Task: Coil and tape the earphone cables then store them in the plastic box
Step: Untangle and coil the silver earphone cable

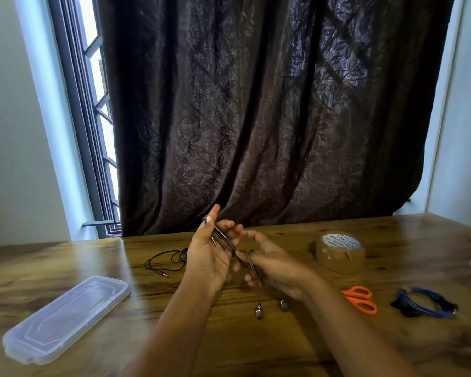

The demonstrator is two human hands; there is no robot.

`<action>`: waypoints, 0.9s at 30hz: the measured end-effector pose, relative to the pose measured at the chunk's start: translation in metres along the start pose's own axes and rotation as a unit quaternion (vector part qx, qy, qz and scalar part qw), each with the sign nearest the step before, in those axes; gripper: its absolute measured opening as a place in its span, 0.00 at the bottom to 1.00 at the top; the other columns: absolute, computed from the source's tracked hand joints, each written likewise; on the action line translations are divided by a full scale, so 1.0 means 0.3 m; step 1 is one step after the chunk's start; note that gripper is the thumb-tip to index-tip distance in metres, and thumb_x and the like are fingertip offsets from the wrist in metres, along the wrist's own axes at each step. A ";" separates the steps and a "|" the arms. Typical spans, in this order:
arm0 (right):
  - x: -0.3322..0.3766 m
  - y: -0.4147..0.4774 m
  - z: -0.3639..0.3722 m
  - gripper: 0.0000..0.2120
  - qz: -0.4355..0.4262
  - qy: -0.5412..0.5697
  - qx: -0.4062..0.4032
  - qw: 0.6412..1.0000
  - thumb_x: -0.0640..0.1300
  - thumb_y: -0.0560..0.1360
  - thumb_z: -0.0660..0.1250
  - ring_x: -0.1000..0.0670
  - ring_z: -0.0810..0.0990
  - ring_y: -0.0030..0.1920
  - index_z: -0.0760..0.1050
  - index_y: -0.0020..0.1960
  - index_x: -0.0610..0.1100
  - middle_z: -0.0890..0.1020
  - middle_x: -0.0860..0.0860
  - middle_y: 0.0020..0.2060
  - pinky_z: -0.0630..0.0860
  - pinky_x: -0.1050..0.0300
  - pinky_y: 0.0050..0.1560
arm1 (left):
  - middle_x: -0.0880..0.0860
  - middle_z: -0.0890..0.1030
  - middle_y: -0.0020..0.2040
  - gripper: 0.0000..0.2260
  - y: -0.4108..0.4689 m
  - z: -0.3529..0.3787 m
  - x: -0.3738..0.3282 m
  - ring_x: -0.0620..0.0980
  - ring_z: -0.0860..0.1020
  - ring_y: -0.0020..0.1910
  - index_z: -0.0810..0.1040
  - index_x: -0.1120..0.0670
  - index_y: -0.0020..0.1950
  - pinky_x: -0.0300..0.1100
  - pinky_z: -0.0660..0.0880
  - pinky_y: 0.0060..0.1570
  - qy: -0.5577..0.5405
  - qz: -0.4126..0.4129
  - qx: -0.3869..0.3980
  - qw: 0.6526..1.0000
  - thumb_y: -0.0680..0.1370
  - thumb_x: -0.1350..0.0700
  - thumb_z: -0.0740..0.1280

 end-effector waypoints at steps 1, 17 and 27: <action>0.000 0.000 0.003 0.18 0.000 -0.007 0.000 1.000 0.44 0.79 0.63 0.54 0.77 0.32 0.64 0.66 0.56 0.83 0.51 0.41 0.73 0.63 0.33 | 0.51 0.82 0.39 0.17 -0.002 -0.003 -0.008 0.49 0.83 0.41 0.68 0.52 0.71 0.45 0.78 0.41 -0.009 0.010 -0.010 1.000 0.82 0.53 0.55; 0.057 -0.006 0.022 0.10 -0.119 -0.107 -0.022 0.987 0.43 0.81 0.59 0.58 0.76 0.28 0.78 0.47 0.43 0.79 0.52 0.33 0.72 0.67 0.31 | 0.48 0.76 0.32 0.19 0.008 -0.036 0.026 0.45 0.77 0.33 0.61 0.47 0.74 0.39 0.77 0.41 0.345 0.015 0.027 0.938 0.83 0.57 0.53; 0.078 -0.013 -0.083 0.03 -0.185 -0.023 -0.104 0.977 0.37 0.75 0.68 0.51 0.74 0.29 0.80 0.43 0.41 0.79 0.47 0.29 0.71 0.65 0.28 | 0.51 0.74 0.28 0.14 -0.041 0.015 0.125 0.48 0.70 0.28 0.73 0.56 0.44 0.37 0.67 0.28 0.445 -0.149 0.148 0.871 0.83 0.54 0.53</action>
Point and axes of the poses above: each hand's wrist, its own y-axis towards the middle knuckle, its own z-axis out of the palm, x = y × z, the point moved 6 cm from there along y, towards the middle knuckle
